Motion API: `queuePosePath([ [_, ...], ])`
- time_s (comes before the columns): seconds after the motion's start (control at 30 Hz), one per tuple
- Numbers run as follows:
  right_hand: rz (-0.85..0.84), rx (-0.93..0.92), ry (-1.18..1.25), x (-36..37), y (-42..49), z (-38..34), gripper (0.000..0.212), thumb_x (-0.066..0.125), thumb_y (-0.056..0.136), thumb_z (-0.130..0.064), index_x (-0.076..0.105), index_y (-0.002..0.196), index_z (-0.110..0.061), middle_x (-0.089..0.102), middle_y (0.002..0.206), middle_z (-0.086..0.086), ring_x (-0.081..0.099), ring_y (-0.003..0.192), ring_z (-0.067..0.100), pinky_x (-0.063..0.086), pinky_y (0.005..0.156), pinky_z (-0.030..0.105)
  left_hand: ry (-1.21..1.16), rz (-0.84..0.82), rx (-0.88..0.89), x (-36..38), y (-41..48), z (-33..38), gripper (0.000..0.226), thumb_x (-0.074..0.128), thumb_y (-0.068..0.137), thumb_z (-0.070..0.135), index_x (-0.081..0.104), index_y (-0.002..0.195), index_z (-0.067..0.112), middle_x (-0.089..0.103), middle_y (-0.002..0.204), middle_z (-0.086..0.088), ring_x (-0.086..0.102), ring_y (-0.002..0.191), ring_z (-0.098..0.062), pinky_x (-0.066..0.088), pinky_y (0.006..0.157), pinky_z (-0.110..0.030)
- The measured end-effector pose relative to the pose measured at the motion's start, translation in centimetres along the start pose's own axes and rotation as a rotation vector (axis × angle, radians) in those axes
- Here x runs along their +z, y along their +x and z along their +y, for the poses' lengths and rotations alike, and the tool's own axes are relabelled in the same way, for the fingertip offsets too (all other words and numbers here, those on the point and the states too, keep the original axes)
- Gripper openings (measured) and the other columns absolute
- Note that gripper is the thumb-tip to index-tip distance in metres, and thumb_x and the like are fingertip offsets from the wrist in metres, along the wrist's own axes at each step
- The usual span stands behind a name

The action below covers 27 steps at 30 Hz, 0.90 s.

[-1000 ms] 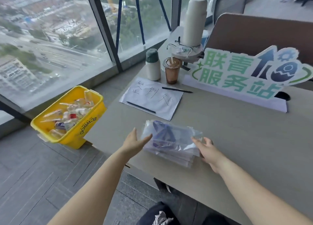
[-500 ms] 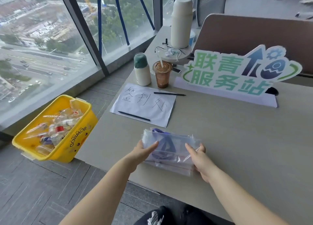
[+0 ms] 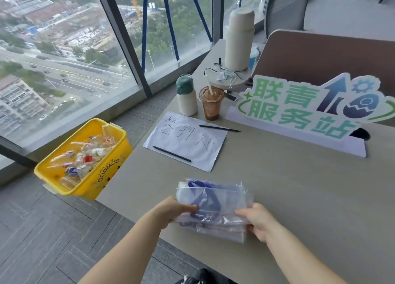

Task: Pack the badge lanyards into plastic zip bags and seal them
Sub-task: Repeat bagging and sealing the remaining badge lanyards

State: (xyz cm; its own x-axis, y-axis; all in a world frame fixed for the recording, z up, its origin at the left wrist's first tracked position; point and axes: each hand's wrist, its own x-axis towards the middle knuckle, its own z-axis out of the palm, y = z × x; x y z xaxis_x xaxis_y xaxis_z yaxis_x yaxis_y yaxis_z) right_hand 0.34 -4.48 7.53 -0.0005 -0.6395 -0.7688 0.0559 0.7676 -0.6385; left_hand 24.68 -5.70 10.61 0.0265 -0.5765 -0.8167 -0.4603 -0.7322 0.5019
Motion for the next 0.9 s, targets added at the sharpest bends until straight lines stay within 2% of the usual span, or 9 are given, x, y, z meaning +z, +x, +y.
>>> queuePosePath([
  [0.1, -0.029, -0.072, -0.095, 0.0, -0.1, -0.3, 0.021, 0.060, 0.084, 0.007, 0.064, 0.101, -0.004, 0.069, 0.087, 0.010, 0.064, 0.075, 0.020, 0.048, 0.064, 0.024, 0.024, 0.012, 0.037, 0.3, -0.2, -0.1, 0.054, 0.081, 0.057, 0.049, 0.070, 0.095, 0.013, 0.068, 0.083, -0.002, 0.060, 0.074, -0.017, 0.040, 0.062, -0.024],
  [0.17, -0.044, -0.111, -0.106, -0.1, 0.0, -0.2, 0.021, 0.059, 0.086, 0.005, 0.063, 0.104, -0.006, 0.070, 0.092, 0.008, 0.064, 0.081, 0.019, 0.049, 0.071, 0.025, -0.004, 0.030, 0.081, 0.4, 0.1, -0.6, 0.049, 0.080, 0.062, 0.048, 0.071, 0.094, 0.013, 0.072, 0.093, -0.008, 0.066, 0.090, -0.023, 0.047, 0.071, -0.025],
  [0.3, -0.046, -0.220, -0.082, 0.0, 0.0, -0.4, 0.029, 0.062, 0.089, -0.011, 0.056, 0.117, -0.012, 0.066, 0.112, 0.005, 0.062, 0.103, 0.020, 0.046, 0.097, 0.035, -0.139, 0.079, 0.207, 0.9, -0.2, -0.7, 0.041, 0.077, 0.073, 0.039, 0.062, 0.101, 0.013, 0.071, 0.094, -0.006, 0.068, 0.084, -0.016, 0.050, 0.066, -0.021],
  [0.4, -0.028, -0.302, -0.102, 0.7, -0.9, -0.8, 0.038, 0.063, 0.089, -0.024, 0.045, 0.122, -0.023, 0.052, 0.121, -0.008, 0.050, 0.114, 0.012, 0.037, 0.100, 0.028, -0.171, 0.125, 0.236, 1.0, 0.2, -1.2, 0.050, 0.077, 0.072, 0.042, 0.056, 0.108, 0.013, 0.070, 0.099, -0.004, 0.067, 0.088, -0.015, 0.054, 0.068, -0.025],
  [0.5, 0.042, -0.408, -0.122, 1.4, -1.7, -0.9, 0.059, 0.058, 0.092, -0.019, 0.028, 0.142, -0.024, 0.037, 0.134, -0.012, 0.036, 0.122, 0.005, 0.028, 0.101, 0.023, -0.191, 0.164, 0.282, 0.6, 0.5, -1.3, 0.058, 0.076, 0.074, 0.040, 0.049, 0.120, 0.016, 0.065, 0.108, -0.001, 0.065, 0.093, -0.016, 0.057, 0.078, -0.034],
  [0.6, 0.101, -0.490, -0.126, 3.0, -2.2, -1.4, 0.076, 0.054, 0.093, -0.011, 0.007, 0.148, -0.034, 0.021, 0.141, -0.018, 0.024, 0.125, -0.004, 0.022, 0.102, 0.019, -0.216, 0.135, 0.413, -1.0, 1.1, -0.9, 0.096, 0.074, 0.077, 0.037, 0.009, 0.147, 0.034, 0.048, 0.132, 0.006, 0.060, 0.106, -0.014, 0.053, 0.083, -0.030],
  [0.67, 0.146, -0.553, -0.160, 4.4, -2.5, -2.1, 0.082, 0.053, 0.093, -0.008, 0.001, 0.145, -0.044, 0.019, 0.138, -0.026, 0.028, 0.122, -0.007, 0.024, 0.099, 0.019, -0.215, 0.107, 0.497, -2.5, 1.7, -0.5, 0.103, 0.072, 0.080, 0.035, -0.009, 0.142, 0.052, 0.044, 0.137, 0.008, 0.065, 0.099, -0.011, 0.053, 0.076, -0.022],
  [0.77, 0.206, -0.619, -0.178, 7.2, -2.6, -3.3, 0.079, 0.053, 0.094, -0.009, 0.006, 0.137, -0.056, 0.019, 0.138, -0.032, 0.030, 0.122, -0.008, 0.028, 0.097, 0.020, -0.199, 0.070, 0.635, -5.3, 3.0, 0.2, 0.090, 0.067, 0.086, 0.031, -0.001, 0.132, 0.068, 0.046, 0.140, 0.008, 0.070, 0.087, -0.008, 0.054, 0.070, -0.020],
  [0.9, 0.284, -0.651, -0.180, 11.6, -1.4, -6.2, 0.073, 0.053, 0.094, -0.013, 0.012, 0.135, -0.058, 0.022, 0.140, -0.032, 0.036, 0.122, 0.000, 0.031, 0.094, 0.020, -0.123, 0.045, 0.687, -10.9, 5.6, 2.3, 0.076, 0.063, 0.086, 0.038, 0.009, 0.122, 0.077, 0.053, 0.136, -0.005, 0.068, 0.093, -0.009, 0.055, 0.070, -0.022],
])
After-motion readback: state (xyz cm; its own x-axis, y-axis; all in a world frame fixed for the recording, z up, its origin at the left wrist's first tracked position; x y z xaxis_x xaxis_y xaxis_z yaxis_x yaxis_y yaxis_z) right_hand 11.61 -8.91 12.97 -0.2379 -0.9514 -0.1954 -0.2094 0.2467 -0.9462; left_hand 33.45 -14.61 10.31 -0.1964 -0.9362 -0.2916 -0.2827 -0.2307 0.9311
